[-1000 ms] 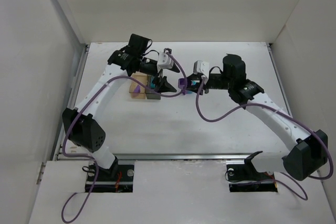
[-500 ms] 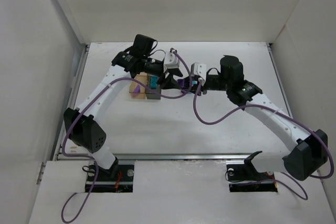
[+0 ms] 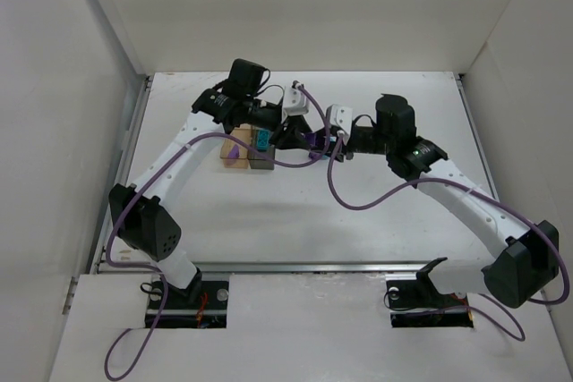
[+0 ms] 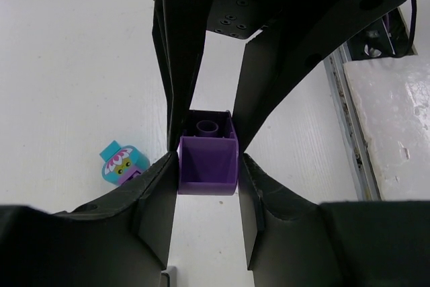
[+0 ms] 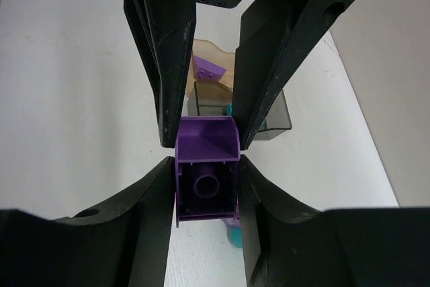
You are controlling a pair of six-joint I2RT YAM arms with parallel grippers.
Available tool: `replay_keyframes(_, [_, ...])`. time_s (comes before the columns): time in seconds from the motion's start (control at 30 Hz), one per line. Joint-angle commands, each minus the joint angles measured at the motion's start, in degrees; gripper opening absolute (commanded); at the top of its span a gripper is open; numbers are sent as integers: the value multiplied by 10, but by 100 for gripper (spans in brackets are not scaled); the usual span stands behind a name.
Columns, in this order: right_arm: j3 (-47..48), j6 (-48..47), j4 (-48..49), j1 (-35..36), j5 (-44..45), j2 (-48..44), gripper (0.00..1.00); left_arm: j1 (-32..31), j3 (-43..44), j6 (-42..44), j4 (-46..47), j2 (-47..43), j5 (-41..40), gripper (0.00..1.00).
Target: Sort the legos into containers by color
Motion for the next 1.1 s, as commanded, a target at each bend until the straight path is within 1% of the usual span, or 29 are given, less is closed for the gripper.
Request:
replay_keyframes(0.0, [24,22,17,6,-14,-6,16,-1,-3,-30,31,-14,-1,0])
replay_keyframes(0.03, [24,35,17,6,-4,-1,31,-1,-3,-30,31,-14,-1,0])
replay_keyframes(0.07, [30,50,17,6,21,-1,61,4,-9,-37,31,-14,-1,0])
replay_keyframes(0.1, [30,79,17,6,48,4,74,13,-17,-50,40,-14,-1,0])
replay_keyframes(0.13, [36,93,17,6,48,10,94,13,-18,-62,47,-14,-1,0])
replay_keyframes(0.17, [36,107,17,6,58,10,100,25,-33,-80,57,-14,-9,0])
replay_keyframes(0.2, [36,119,17,6,70,16,100,34,-44,-103,91,-20,-16,0])
replay_keyframes(0.23, [36,149,22,0,95,24,100,50,-71,-157,111,-26,-47,0])
replay_keyframes(0.27, [36,170,31,0,95,24,100,50,-71,-190,135,-32,-70,0])
replay_keyframes(0.3, [30,193,40,0,141,24,100,70,-107,-224,163,-37,-97,0])
replay_keyframes(0.33, [19,215,50,0,166,24,100,82,-126,-260,220,-43,-128,0])
replay_keyframes(0.37, [9,254,78,-6,189,17,100,93,-146,-291,245,-49,-199,0])
replay_keyframes(0.4, [0,270,95,-6,225,11,100,114,-175,-334,266,-61,-239,0])
replay_keyframes(0.43, [-23,283,113,-11,239,5,100,122,-188,-351,301,-66,-282,0])
replay_keyframes(0.47, [-32,292,127,-11,249,-6,100,129,-198,-364,315,-66,-329,0])
replay_keyframes(0.5, [-39,298,146,-11,256,-6,100,134,-205,-377,327,-71,-430,0])
replay_keyframes(0.53, [-44,304,146,-11,262,-12,100,142,-210,-394,337,-71,-476,0])
replay_keyframes(0.6, [-44,304,152,-11,262,-12,100,142,-215,-394,352,-66,-564,0])
replay_keyframes(0.67, [-50,304,152,-11,262,-12,100,148,-215,-388,357,-48,-591,0])
replay_keyframes(0.83, [-55,304,152,-11,269,-12,100,148,-209,-382,327,7,-603,0])
replay_keyframes(1.03, [-72,319,152,-11,325,-31,100,153,-221,-389,333,25,-608,0])
replay_keyframes(1.07, [-79,329,152,-11,334,-36,100,153,-227,-389,333,25,-603,2])
